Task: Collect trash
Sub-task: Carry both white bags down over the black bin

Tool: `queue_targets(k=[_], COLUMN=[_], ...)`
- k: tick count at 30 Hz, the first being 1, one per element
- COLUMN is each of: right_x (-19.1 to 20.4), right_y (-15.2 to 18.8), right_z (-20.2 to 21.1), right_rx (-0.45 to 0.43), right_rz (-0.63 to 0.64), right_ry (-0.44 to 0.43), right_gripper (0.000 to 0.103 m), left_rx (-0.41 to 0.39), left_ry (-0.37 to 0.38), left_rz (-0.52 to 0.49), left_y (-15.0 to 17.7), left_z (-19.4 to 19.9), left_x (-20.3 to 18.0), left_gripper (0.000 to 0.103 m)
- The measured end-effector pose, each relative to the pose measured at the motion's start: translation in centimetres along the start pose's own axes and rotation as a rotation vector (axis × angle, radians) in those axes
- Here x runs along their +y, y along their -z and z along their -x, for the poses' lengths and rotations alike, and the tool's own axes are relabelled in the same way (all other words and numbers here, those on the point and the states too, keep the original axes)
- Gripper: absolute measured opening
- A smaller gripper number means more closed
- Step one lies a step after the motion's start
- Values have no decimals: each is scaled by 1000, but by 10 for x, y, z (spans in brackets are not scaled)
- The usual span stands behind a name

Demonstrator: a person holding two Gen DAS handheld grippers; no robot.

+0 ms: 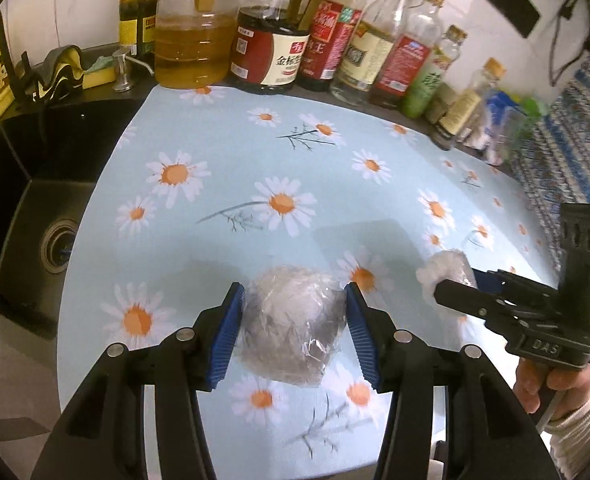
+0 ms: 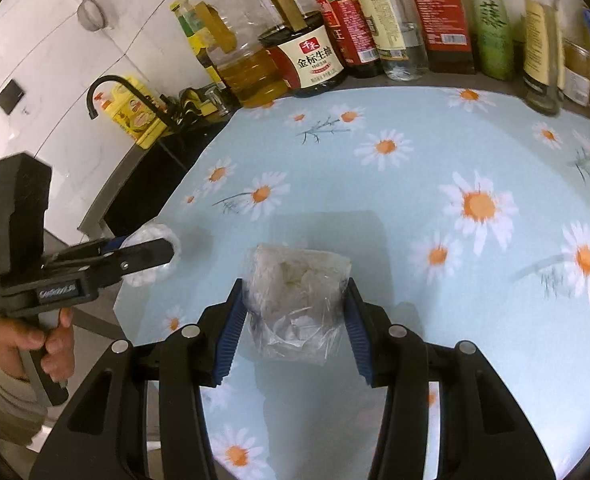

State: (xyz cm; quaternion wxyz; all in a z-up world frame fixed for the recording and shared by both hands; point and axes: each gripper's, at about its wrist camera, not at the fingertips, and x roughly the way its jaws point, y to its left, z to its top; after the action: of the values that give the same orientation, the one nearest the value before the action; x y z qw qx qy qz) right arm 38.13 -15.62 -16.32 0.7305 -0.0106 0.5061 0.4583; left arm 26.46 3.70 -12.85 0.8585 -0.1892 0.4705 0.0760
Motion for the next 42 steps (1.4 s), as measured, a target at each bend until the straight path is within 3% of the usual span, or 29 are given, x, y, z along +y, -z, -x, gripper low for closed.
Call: queue_targets(k=[24,31,42], right_x=[150,186,209], right_y=[123,156,196], right_z=[44,39,9], right_rx=[-156,-143,-61], right_rz=[-151,-198,-211], right_ry=[215,254,221], right_gripper=[48,48,48], left_rx=[-59,0,75], left_ry=[218,273,260], left_rz=[-157,-202,-163], left_y=[110,135,174], left_z=[106,111,97], left_x=[56,68,90], left_gripper=[49,49,49])
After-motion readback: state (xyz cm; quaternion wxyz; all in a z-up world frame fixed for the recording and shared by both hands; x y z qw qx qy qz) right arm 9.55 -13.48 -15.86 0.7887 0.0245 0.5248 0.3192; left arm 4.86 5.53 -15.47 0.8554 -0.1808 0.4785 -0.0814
